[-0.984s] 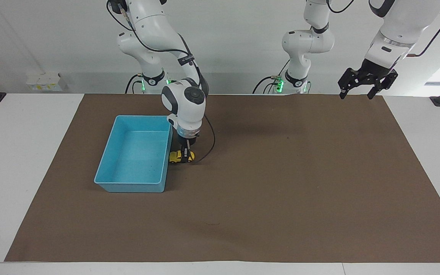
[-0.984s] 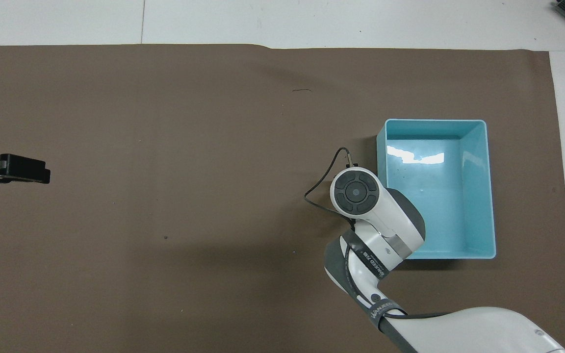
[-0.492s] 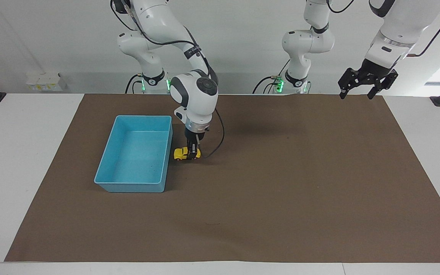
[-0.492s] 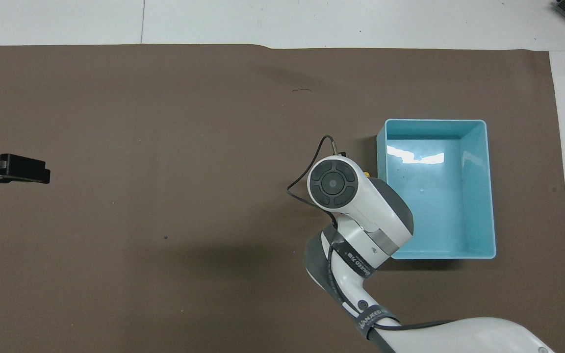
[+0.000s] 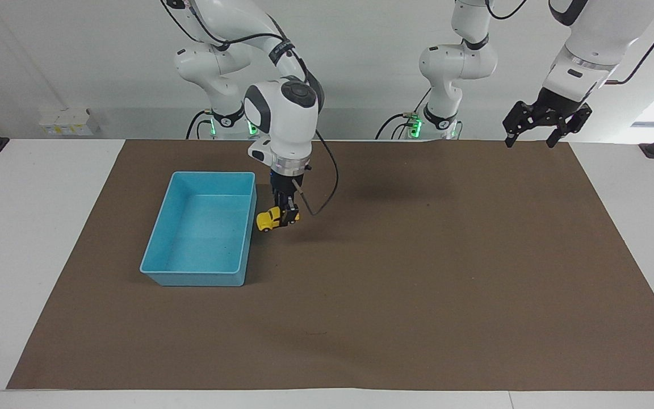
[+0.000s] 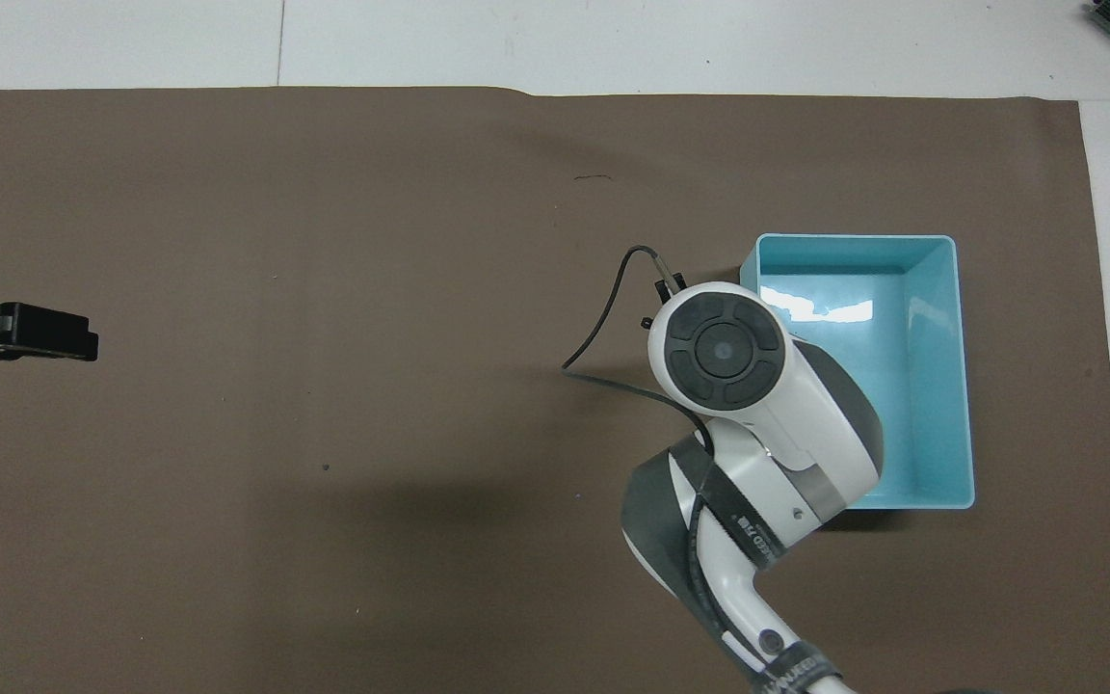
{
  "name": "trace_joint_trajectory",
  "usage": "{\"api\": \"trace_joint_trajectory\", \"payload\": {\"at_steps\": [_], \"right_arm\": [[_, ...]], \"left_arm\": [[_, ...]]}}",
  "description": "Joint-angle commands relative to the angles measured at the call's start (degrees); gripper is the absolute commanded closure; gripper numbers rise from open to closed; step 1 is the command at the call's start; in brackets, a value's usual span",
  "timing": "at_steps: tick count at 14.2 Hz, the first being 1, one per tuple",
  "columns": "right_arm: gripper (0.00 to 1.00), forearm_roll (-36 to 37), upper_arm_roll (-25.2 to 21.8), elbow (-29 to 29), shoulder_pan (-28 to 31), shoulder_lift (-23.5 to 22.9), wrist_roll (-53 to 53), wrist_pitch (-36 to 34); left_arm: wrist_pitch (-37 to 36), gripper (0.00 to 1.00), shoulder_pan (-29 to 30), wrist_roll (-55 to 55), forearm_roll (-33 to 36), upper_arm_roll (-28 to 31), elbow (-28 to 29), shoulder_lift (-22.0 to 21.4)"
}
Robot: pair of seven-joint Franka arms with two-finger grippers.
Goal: Wind up and store yellow beetle car
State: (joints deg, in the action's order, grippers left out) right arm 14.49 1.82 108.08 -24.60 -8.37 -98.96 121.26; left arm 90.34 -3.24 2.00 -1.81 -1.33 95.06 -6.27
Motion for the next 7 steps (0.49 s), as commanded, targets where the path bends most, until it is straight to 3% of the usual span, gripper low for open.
{"api": "trace_joint_trajectory", "payload": {"at_steps": [1, 7], "right_arm": [[1.00, -3.1, 0.2, 0.5, 1.9, 2.8, 11.5, -1.0], [1.00, -3.2, -0.1, 0.9, 3.3, 4.8, 32.6, -4.8]], "left_arm": [[-1.0, 0.00, 0.4, -0.8, 0.8, -0.2, -0.4, -0.5], [-1.7, 0.00, 0.3, -0.8, 0.9, -0.2, -0.3, -0.6]]}}
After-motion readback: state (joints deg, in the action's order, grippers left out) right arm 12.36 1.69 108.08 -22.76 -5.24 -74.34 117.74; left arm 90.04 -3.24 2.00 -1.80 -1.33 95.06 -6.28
